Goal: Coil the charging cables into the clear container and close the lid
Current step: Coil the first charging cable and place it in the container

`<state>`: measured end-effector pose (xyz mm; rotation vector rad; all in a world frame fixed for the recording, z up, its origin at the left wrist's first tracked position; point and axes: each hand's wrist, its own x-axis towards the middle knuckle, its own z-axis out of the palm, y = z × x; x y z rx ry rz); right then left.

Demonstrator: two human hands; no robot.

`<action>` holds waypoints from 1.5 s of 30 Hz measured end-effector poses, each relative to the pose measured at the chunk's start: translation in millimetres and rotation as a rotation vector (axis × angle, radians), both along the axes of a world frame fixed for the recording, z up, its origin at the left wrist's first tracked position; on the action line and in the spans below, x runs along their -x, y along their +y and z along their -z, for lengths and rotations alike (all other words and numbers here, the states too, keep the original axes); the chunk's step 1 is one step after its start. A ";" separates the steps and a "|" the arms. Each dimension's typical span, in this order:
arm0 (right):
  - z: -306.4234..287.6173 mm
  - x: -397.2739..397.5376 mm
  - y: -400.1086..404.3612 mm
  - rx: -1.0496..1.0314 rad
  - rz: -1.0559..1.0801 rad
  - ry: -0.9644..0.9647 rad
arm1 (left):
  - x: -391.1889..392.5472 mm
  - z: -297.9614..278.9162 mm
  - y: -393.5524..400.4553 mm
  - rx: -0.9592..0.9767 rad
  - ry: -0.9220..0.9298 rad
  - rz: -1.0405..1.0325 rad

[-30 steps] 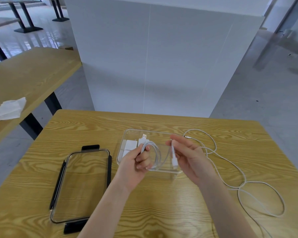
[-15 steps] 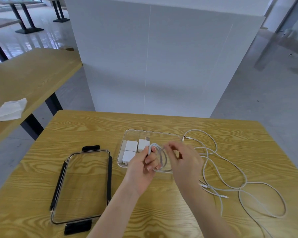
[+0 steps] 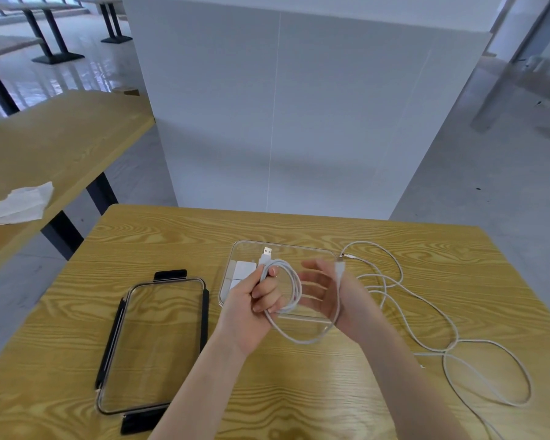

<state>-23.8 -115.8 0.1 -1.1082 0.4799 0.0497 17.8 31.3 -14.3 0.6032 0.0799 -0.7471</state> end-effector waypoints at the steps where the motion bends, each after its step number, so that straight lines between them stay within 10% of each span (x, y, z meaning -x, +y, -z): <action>1: 0.5 0.6 -0.1 0.056 -0.007 -0.003 | 1.0 -0.5 0.0 -0.023 -0.020 0.016; 7: 14.5 0.0 22.0 0.985 0.119 -0.107 | 11.7 -0.4 -15.0 -0.129 -0.086 0.020; 13: 8.4 2.3 10.3 1.180 0.267 -0.004 | 6.2 4.4 -9.0 -0.179 -0.095 -0.046; 23: 3.1 4.5 16.5 0.950 0.142 -0.083 | -1.7 8.0 -1.3 -0.112 0.013 -0.165; 36: 21.8 -1.7 24.7 1.580 0.252 -0.397 | 2.0 8.2 -1.0 -0.198 -0.091 -0.141; 45: 32.2 -3.6 31.1 1.482 0.381 -0.459 | 7.0 -2.1 -7.3 -0.058 -0.142 -0.030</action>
